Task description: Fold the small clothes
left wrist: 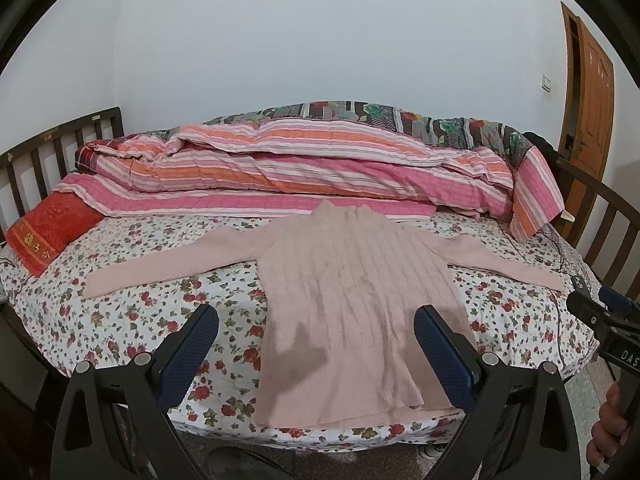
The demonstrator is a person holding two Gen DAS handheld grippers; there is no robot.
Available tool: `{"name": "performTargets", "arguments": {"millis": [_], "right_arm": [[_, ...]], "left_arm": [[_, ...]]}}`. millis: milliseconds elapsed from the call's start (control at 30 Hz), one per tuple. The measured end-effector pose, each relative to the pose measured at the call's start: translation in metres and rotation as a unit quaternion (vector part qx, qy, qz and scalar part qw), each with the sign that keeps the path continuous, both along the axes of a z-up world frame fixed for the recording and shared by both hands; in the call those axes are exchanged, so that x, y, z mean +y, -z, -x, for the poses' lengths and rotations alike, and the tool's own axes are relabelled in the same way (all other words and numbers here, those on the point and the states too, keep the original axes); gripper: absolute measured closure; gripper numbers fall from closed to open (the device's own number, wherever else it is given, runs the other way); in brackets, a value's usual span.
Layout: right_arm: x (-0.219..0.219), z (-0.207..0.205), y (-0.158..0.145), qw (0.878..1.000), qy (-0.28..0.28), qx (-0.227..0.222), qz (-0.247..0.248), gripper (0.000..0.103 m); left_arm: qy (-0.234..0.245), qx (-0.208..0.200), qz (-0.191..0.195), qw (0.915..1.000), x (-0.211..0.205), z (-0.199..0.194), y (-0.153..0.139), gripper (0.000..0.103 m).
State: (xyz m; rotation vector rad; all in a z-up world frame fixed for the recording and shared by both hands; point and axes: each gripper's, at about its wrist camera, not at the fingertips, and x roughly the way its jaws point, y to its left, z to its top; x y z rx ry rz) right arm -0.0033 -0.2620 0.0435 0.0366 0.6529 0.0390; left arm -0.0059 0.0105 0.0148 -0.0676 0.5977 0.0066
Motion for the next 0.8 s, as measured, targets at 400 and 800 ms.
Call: {"name": "performTargets", "arguments": {"millis": [400, 800], "right_arm": [[0.004, -0.008, 0.022, 1.0, 0.004, 0.0, 0.02, 0.0], [0.019, -0.039, 0.068, 0.999, -0.012, 0.023, 0.028, 0.0]], "left_arm": [[-0.004, -0.005, -0.003, 1.0, 0.014, -0.016, 0.025, 0.004], [-0.036, 0.045, 0.051, 0.997, 0.064, -0.063, 0.102, 0.005]]}}
